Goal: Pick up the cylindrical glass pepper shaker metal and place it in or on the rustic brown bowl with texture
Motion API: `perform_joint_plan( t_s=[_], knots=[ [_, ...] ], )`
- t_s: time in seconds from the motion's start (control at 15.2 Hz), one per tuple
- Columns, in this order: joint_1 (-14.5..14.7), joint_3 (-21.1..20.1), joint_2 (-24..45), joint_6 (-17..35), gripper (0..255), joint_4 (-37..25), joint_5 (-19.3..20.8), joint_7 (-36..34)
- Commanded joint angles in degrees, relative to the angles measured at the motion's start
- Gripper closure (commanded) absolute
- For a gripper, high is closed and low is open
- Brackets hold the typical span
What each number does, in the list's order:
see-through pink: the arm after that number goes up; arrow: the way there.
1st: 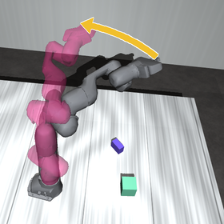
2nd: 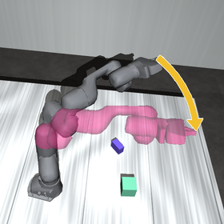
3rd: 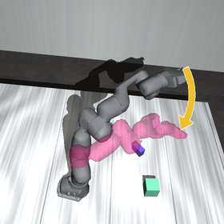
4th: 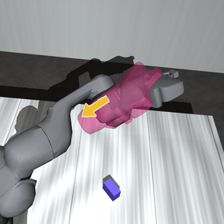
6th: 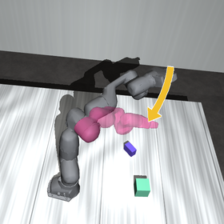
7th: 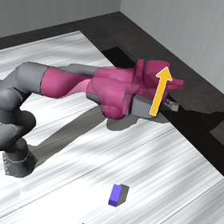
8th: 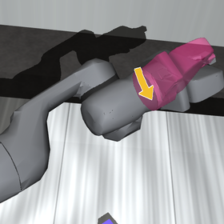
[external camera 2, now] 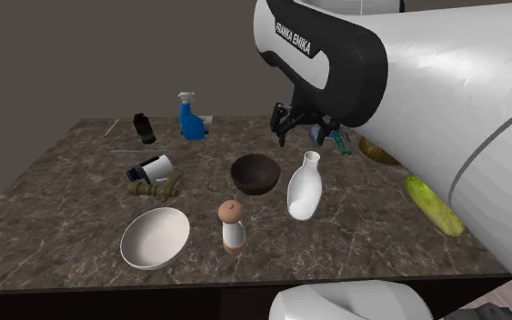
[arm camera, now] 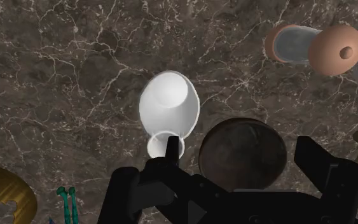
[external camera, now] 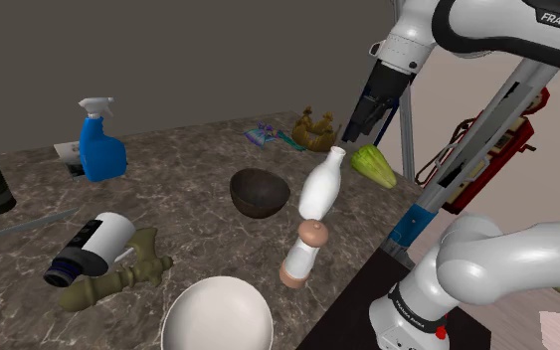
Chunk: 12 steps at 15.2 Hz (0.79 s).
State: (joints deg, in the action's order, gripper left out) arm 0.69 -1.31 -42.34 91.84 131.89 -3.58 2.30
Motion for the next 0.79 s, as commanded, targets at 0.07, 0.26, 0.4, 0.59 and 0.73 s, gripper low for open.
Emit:
perform_joint_plan(
  t_s=[0.07,0.26,0.4,0.59,0.73],
  knots=[
    [0.38,-1.18,0.21,0.33,0,0.79,-0.49,-1.17],
    [1.56,-4.73,1.19,1.40,0,2.88,-2.09,-4.66],
    [2.40,-7.11,2.16,2.18,0,4.03,-3.24,-6.98],
    [3.70,-10.65,4.10,3.49,0,5.37,-5.02,-10.48],
    [4.58,-13.01,5.74,4.45,0,6.01,-6.21,-12.80]
  ],
)
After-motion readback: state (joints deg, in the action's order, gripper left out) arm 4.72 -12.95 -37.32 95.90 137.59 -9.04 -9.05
